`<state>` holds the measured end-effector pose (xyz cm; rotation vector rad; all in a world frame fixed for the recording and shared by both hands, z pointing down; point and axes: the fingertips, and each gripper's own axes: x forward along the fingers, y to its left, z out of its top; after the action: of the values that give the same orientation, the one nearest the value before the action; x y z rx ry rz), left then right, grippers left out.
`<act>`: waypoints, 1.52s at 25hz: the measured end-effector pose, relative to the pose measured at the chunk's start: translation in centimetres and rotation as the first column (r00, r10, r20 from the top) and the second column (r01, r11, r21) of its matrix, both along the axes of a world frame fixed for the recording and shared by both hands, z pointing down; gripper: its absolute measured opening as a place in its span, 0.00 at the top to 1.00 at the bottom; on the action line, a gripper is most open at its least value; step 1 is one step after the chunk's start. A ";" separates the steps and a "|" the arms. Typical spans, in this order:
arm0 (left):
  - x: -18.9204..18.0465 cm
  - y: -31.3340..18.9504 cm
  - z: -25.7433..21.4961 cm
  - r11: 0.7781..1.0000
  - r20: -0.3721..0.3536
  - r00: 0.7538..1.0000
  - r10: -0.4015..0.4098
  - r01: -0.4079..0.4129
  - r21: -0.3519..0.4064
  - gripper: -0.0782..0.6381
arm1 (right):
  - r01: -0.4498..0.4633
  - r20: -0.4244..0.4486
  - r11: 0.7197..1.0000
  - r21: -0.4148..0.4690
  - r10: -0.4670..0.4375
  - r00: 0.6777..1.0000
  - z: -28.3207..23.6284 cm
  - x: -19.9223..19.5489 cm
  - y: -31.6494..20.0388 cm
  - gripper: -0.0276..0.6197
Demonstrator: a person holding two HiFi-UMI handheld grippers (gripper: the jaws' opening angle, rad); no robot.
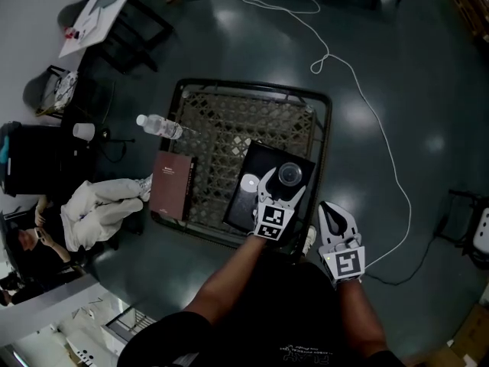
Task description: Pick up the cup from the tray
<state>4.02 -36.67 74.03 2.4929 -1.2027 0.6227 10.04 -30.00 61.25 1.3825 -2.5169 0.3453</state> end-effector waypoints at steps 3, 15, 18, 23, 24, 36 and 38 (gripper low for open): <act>0.2 -0.5 0.3 1.000 0.022 1.000 0.016 -0.016 0.009 0.36 | -0.005 0.000 1.000 -0.021 0.005 1.000 0.5 0.2 0.1 0.95; 0.6 -1.4 1.2 0.999 0.049 0.999 0.013 -0.015 0.036 0.39 | -0.006 -0.017 0.997 -0.082 0.004 1.000 2.1 0.4 1.4 0.95; 0.4 -1.7 1.3 0.999 0.057 0.998 0.005 -0.008 0.051 0.46 | -0.007 -0.020 0.998 -0.069 0.006 1.000 2.3 0.4 1.4 0.95; 0.2 -1.8 1.2 0.999 0.053 0.999 0.009 -0.012 0.052 0.46 | -0.002 -0.024 0.997 -0.081 0.001 1.000 2.5 0.0 1.6 0.95; 0.2 -1.8 1.1 0.999 0.049 0.999 0.007 -0.010 0.053 0.46 | 0.000 -0.025 0.997 -0.082 -0.002 1.000 2.5 -0.1 1.7 0.95; -0.9 -0.8 -4.9 0.992 0.017 1.000 -0.004 0.002 0.127 0.47 | 0.039 -0.002 0.999 -0.012 -0.039 0.999 0.0 -1.4 1.2 0.95; -1.0 -0.3 -6.5 0.989 0.013 1.000 -0.003 0.001 0.145 0.47 | 0.043 0.006 0.999 0.012 -0.043 0.999 -0.9 -1.7 1.2 0.95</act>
<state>3.00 -36.93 67.57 2.6097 -1.2983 0.5708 8.38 -28.83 60.33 1.3312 -2.5543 0.3271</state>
